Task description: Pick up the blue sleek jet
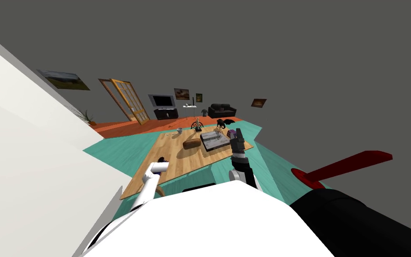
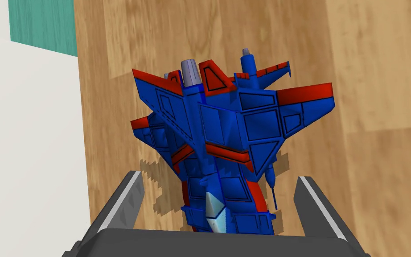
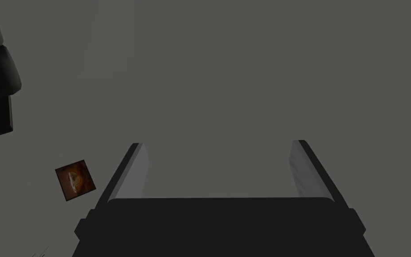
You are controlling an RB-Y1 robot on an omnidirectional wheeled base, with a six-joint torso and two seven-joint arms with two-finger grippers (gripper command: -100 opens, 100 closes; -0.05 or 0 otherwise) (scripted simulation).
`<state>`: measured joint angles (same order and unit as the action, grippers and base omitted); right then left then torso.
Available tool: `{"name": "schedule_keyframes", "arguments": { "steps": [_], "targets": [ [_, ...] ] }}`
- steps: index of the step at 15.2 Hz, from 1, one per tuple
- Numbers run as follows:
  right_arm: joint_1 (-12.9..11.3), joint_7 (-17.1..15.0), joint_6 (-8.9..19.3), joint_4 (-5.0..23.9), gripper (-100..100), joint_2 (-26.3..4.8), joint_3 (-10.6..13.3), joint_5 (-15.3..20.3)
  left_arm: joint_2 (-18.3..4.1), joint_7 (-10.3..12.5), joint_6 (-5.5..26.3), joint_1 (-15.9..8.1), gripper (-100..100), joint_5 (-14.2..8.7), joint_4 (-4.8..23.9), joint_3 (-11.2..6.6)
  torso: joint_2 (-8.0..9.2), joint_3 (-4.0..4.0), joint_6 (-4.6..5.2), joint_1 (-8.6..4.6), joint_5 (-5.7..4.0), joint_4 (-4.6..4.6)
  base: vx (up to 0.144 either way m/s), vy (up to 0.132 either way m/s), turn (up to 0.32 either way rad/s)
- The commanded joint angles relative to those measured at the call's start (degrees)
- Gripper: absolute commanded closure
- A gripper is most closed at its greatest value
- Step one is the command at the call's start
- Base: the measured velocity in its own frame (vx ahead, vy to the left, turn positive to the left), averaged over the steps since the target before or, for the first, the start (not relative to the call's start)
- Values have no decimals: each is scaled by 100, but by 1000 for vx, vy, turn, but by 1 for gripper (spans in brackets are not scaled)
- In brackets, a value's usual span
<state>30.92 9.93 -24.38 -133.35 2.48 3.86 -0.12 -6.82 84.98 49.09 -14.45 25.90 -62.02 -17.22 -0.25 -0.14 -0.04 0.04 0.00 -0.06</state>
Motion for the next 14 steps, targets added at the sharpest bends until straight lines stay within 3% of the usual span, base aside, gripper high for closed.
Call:
{"name": "schedule_keyframes", "arguments": {
  "steps": [1,2,3,7,8,11,12,13,14],
  "targets": [
    [0,0,0,0,0,0,0,0,2,-6,-180,90,-100,-6,58,-18,0,0,0,0,0,0,90,22,34],
    [0,0,0,0,0,0,0,0,-5,3,-84,29,-100,-1,50,-10,-4,-2,0,2,0,-1,52,14,14],
    [0,0,0,0,0,0,0,0,-6,5,-118,35,100,0,64,-12,2,0,1,0,0,0,18,5,-2],
    [-1,0,0,0,0,0,0,0,2,1,-120,31,100,-1,63,-5,22,12,-5,3,-1,4,3,-1,-4],
    [-1,0,0,0,0,0,0,0,6,1,77,-42,100,6,-46,11,23,12,-5,4,0,4,-43,-12,-36],
    [-3,0,0,0,0,1,1,0,9,5,248,-130,100,15,-116,30,59,32,-3,-5,-2,11,-101,-21,-43],
    [-3,0,0,0,0,1,1,0,3,1,155,-93,100,6,-78,20,64,36,-4,-4,-2,13,-57,-7,-10],
    [-2,0,0,0,0,1,1,0,-2,-66,227,-272,-100,-116,-121,-60,57,33,-5,-1,-2,12,-65,31,-48],
    [-2,0,0,0,0,0,0,0,-2,-87,242,-328,-100,-159,-129,-86,56,31,-3,9,-1,12,-98,81,-80]
  ]
}}
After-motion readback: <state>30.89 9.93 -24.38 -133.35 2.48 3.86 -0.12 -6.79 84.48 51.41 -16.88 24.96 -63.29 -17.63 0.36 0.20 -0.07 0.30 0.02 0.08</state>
